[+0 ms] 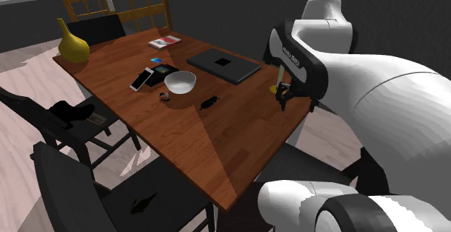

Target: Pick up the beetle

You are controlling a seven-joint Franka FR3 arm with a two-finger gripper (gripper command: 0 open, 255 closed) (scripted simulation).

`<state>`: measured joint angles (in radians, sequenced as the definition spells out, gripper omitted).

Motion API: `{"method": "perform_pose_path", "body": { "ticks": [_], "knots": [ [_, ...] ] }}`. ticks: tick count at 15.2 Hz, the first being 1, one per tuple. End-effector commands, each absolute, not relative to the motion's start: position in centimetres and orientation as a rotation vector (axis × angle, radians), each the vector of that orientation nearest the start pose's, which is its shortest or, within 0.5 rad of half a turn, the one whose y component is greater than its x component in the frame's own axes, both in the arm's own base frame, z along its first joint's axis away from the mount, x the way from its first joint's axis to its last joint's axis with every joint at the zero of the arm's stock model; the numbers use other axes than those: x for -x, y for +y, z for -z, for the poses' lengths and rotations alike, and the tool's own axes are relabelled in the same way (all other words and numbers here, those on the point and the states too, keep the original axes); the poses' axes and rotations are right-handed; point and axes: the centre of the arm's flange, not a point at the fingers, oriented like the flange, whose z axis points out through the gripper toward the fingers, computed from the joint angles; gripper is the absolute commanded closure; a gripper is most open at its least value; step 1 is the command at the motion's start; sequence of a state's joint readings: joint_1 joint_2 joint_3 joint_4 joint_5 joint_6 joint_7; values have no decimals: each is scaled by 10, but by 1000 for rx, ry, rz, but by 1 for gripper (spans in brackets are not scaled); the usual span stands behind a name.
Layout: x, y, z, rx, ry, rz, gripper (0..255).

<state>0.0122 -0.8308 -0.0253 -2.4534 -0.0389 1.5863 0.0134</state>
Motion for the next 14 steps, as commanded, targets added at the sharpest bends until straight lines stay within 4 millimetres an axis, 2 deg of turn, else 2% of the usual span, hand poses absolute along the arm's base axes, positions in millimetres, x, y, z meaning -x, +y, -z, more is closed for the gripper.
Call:
{"method": "perform_pose_path", "body": {
  "ticks": [1,14],
  "knots": [
    [-294,-10,-559,3161,26,-58,0],
    [-380,116,-489,3137,92,-35,0]
  ]
}}
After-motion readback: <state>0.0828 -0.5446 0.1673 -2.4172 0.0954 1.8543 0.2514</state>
